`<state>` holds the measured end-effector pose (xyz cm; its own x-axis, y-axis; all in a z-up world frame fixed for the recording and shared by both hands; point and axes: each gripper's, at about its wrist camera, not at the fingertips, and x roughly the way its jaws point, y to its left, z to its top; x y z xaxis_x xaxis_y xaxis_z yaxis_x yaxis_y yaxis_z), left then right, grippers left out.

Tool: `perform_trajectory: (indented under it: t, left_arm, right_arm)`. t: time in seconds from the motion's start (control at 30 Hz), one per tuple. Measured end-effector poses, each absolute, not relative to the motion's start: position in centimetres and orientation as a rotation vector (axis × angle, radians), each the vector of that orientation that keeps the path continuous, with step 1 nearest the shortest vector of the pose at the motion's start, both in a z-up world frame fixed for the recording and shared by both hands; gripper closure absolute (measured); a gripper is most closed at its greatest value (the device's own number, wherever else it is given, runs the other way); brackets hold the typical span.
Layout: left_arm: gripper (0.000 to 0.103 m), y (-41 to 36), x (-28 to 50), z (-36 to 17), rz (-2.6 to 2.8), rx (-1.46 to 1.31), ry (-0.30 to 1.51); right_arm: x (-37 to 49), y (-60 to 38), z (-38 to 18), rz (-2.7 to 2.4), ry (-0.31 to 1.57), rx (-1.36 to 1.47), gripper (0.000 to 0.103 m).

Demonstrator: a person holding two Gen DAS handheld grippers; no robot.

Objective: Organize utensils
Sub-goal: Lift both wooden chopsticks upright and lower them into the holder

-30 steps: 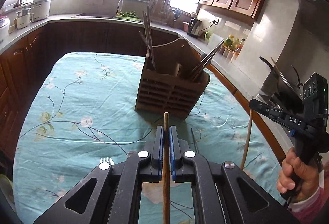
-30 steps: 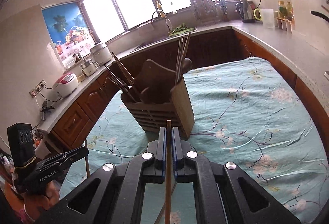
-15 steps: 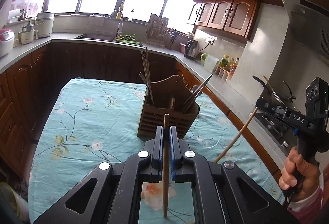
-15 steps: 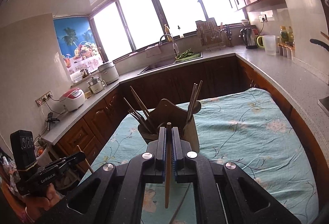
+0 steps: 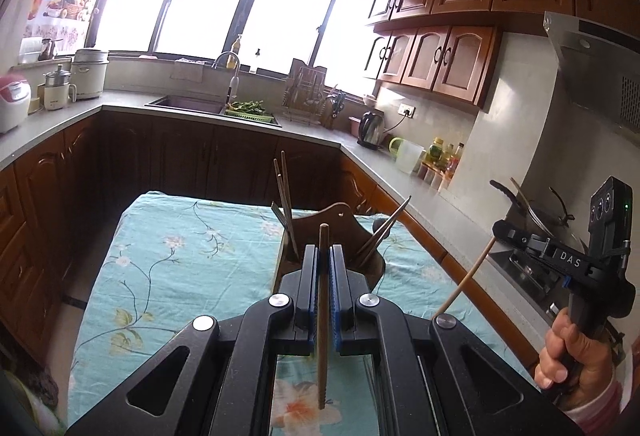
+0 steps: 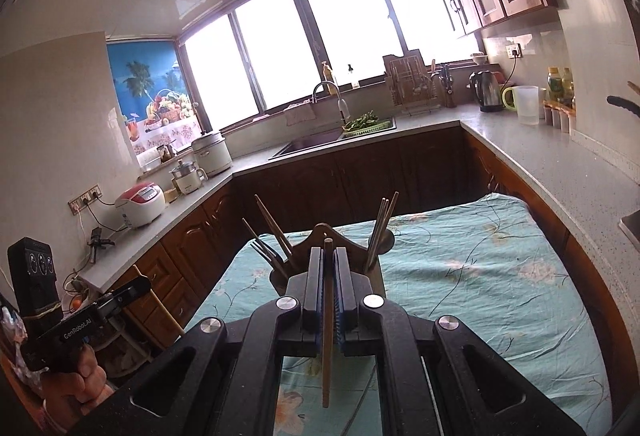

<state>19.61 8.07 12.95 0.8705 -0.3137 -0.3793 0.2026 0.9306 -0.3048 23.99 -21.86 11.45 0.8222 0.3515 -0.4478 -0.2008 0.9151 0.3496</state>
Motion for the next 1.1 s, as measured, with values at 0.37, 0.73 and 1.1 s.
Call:
perform_trajectory:
  t: [0.37, 0.73, 1.1]
  left_arm:
    - [0.100, 8.1, 22.1, 15.1, -0.258, -0.264, 0.337]
    - [0.100, 8.0, 25.7, 15.9, -0.231, -0.260, 0.262]
    - [0.100, 6.9, 30.8, 14.1, -0.192, -0.267, 0.226]
  right_arm:
    - [26.6, -22.3, 14.0, 0.280, 0.452, 0.296, 0.098]
    - [29.7, -22.7, 15.8, 0.243, 0.387, 0.287, 0.098]
    - [32.8, -22.7, 14.4, 0.213, 0.380, 0.311, 0.098]
